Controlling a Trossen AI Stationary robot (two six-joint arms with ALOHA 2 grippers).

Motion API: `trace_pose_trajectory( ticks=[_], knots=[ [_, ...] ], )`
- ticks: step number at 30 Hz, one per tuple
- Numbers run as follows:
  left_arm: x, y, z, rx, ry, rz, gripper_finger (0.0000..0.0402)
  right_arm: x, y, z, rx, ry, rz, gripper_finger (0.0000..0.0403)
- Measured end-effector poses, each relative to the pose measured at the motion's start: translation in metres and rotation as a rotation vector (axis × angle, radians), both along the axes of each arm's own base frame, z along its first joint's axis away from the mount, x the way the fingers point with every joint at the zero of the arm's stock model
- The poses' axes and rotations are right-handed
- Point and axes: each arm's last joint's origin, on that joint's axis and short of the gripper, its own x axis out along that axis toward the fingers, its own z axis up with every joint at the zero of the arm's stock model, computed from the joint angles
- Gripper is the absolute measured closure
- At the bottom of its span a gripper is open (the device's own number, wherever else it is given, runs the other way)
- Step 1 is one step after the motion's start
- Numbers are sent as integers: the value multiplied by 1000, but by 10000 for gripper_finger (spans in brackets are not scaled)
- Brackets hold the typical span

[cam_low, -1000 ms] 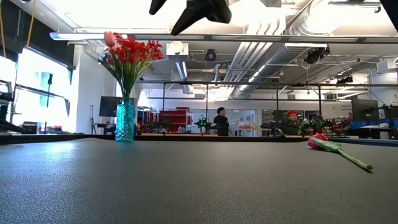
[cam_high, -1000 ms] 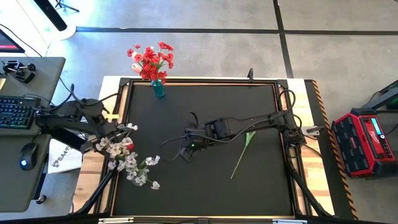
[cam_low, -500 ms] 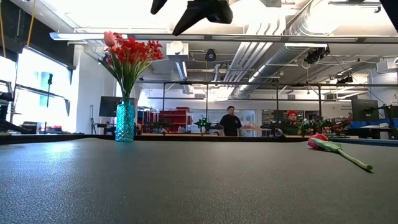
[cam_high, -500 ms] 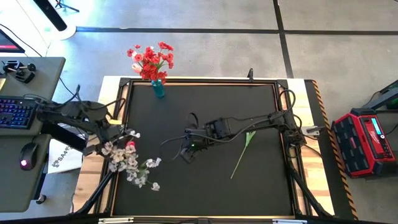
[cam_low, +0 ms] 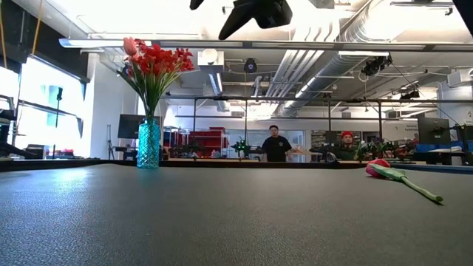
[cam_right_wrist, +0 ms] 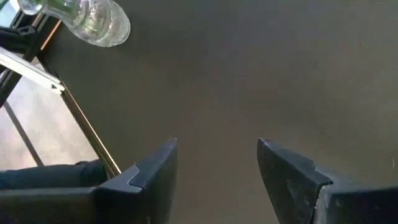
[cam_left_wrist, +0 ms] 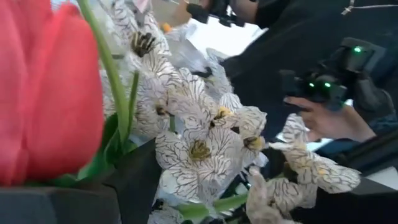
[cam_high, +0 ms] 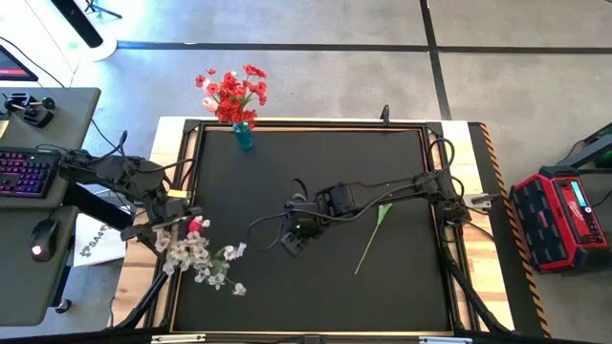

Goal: Sort flowers into vase by color
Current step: Put the white flowers into the transparent vase, then put the red tulip into the transparent vase

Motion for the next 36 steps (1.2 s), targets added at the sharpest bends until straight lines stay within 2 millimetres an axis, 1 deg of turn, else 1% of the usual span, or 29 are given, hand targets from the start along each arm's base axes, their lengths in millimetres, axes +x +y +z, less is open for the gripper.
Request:
trace_pose_trajectory(
  ticks=[9,15,22,25,28,31,34,36],
  knots=[
    [-5,-2,0,-35,52,-49,121,-1,3,0,62,14,35,195],
    [-10,-1,2,-49,34,-55,121,-3,6,-1,87,44,24,195],
    [-16,1,5,-67,17,-37,121,-11,6,-4,98,140,-47,195],
    [-17,2,7,-79,14,-32,121,-16,6,-6,76,185,-83,195],
    [-20,3,15,-83,-21,-27,121,-21,9,-7,53,232,-120,195],
    [-24,6,27,-70,-85,16,121,-27,10,-9,30,286,-173,195],
    [-31,10,39,-22,-140,93,124,-33,9,-10,12,346,-233,195],
    [-36,14,44,22,-146,171,125,-37,7,-11,-5,385,-277,195]
  ],
)
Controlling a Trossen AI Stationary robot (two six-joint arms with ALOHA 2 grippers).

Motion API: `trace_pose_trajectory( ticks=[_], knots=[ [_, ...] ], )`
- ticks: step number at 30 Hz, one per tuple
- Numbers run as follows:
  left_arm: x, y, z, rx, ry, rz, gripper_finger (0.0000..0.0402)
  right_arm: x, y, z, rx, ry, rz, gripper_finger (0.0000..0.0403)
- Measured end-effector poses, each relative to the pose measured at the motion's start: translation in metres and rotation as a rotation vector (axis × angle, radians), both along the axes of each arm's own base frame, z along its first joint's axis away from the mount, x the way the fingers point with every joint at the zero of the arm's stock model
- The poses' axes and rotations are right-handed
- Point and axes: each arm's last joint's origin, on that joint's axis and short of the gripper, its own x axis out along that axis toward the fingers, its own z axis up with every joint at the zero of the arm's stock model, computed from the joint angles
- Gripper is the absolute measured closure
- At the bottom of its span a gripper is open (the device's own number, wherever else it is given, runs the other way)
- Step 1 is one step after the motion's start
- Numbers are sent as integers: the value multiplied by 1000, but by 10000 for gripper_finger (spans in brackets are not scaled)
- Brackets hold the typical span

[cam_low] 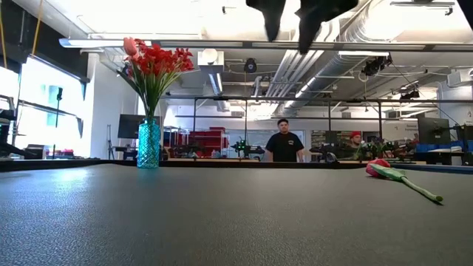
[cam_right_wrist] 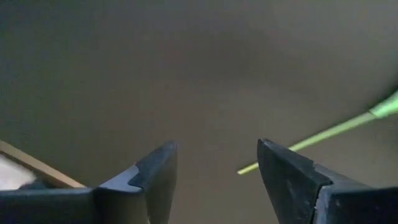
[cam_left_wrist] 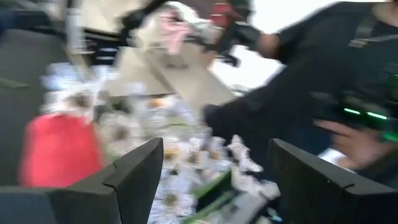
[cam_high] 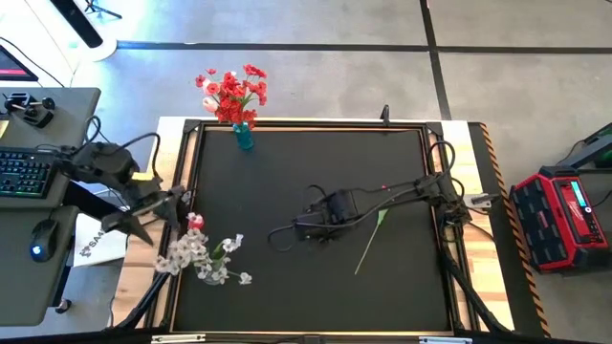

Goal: Sort flowers into vase by color
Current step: Put the red tulip into the transparent vase

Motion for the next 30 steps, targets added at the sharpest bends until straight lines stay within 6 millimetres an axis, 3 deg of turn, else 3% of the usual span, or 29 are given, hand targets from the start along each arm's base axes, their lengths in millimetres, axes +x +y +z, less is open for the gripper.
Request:
trace_pose_trajectory(
  ticks=[6,22,30],
  knots=[
    [-7,7,5,58,25,156,126,-6,-3,0,-57,58,-64,195],
    [-9,14,16,50,53,367,126,-8,9,-4,-56,68,63,195],
    [23,4,16,124,85,403,126,-1,38,-43,46,13,-7,195]
  ],
)
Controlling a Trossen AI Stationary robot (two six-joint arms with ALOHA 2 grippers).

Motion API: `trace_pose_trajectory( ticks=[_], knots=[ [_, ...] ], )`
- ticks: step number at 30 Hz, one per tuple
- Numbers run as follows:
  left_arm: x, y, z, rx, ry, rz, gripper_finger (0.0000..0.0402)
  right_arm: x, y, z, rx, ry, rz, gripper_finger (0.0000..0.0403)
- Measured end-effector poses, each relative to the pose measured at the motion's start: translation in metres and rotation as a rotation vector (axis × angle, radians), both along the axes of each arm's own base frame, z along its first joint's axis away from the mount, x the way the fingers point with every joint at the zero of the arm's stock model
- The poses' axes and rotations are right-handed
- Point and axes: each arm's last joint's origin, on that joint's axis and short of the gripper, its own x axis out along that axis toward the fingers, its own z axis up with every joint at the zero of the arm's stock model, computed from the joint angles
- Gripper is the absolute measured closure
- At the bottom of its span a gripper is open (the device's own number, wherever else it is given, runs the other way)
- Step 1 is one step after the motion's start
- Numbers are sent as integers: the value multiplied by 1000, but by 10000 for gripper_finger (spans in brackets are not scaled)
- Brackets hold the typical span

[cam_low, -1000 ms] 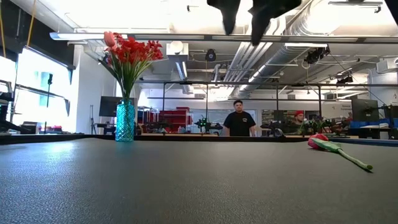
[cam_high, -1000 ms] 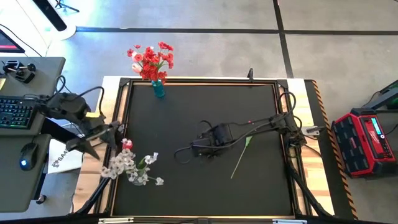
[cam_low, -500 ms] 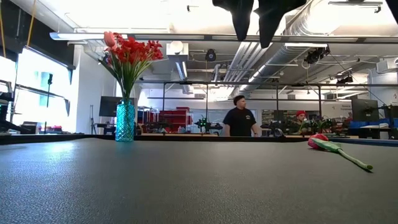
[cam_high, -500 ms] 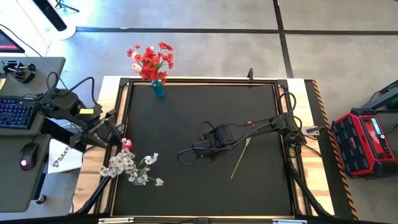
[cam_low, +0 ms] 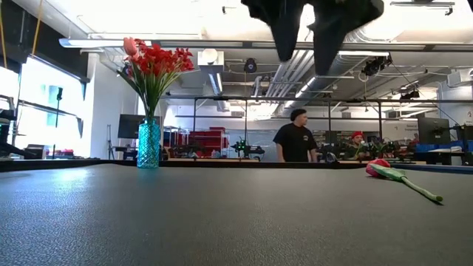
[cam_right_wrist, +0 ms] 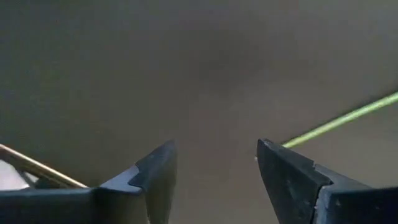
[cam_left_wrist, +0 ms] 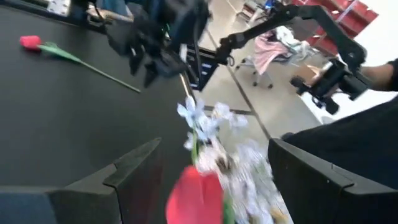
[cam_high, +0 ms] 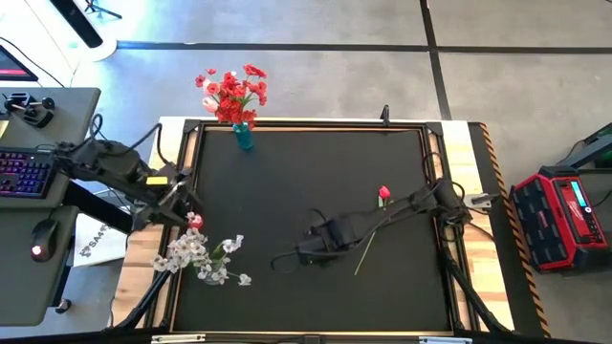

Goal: Sort flowers into vase by color
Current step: Put the red tulip into the transparent vase

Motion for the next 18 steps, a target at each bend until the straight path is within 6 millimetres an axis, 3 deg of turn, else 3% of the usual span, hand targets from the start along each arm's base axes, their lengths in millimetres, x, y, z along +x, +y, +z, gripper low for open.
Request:
trace_pose_trajectory(
  ticks=[5,11,14,18],
  knots=[
    [15,-2,10,38,-65,62,126,-10,10,-28,-10,78,-60,195],
    [19,5,36,95,-148,212,126,-37,15,-54,-121,283,-189,195],
    [27,6,35,108,-125,248,126,-55,12,-66,-207,412,-260,195],
    [46,5,26,138,-58,273,126,-67,5,-84,-206,414,-282,195]
  ],
)
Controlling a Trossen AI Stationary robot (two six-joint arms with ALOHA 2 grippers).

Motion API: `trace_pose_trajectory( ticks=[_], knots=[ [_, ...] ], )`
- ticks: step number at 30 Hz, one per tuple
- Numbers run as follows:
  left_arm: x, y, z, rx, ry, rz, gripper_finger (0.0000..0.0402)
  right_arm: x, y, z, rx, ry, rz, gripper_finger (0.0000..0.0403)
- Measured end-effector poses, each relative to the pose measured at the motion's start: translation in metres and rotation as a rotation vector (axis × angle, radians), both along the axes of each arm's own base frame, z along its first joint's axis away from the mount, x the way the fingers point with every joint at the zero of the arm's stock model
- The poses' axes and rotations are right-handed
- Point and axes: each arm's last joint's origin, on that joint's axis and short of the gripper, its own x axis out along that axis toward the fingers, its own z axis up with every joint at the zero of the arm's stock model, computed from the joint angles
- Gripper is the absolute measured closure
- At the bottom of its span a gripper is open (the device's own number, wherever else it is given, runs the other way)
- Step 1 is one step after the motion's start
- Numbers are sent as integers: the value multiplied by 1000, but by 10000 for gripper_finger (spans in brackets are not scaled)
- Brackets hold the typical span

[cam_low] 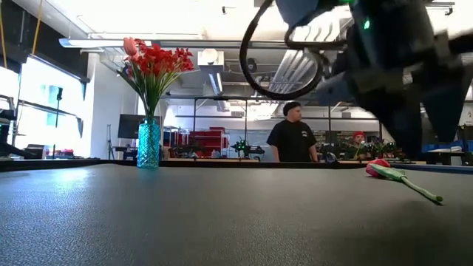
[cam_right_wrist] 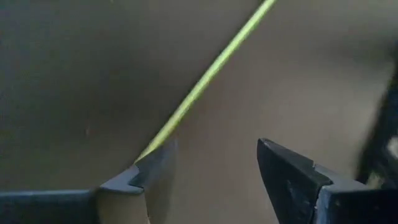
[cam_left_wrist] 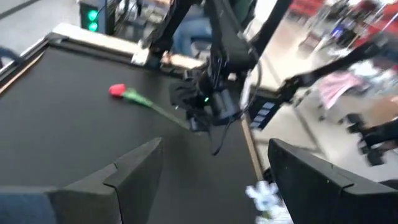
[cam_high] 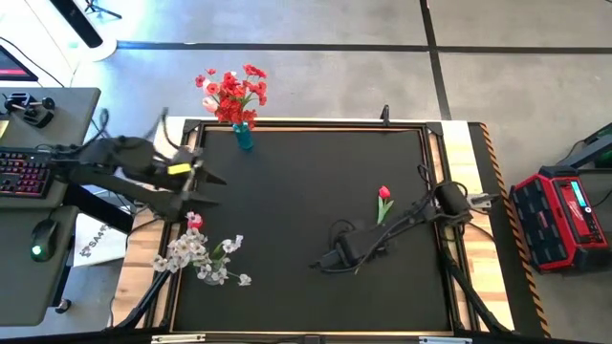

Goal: Sort flowers into vase by color
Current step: Put the red tulip into the transparent vase

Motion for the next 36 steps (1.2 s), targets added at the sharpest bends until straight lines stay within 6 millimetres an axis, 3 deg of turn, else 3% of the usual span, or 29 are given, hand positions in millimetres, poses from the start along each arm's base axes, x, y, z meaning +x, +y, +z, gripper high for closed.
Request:
trace_pose_trajectory(
  ticks=[6,10,15,24,30,36],
  knots=[
    [31,0,-10,45,75,22,126,-13,-8,-18,87,-197,-68,195],
    [43,7,-14,45,106,68,126,-28,-17,-3,34,-290,-103,195],
    [65,16,-17,19,98,63,126,-60,-43,10,-40,-276,-168,195],
    [113,26,-38,39,150,29,126,-113,-77,-31,21,-477,-361,195],
    [124,36,-52,36,165,57,126,-131,-85,-39,-17,-495,-445,195],
    [125,43,-79,-15,164,94,126,-134,-93,-45,-34,-479,-460,195]
  ],
)
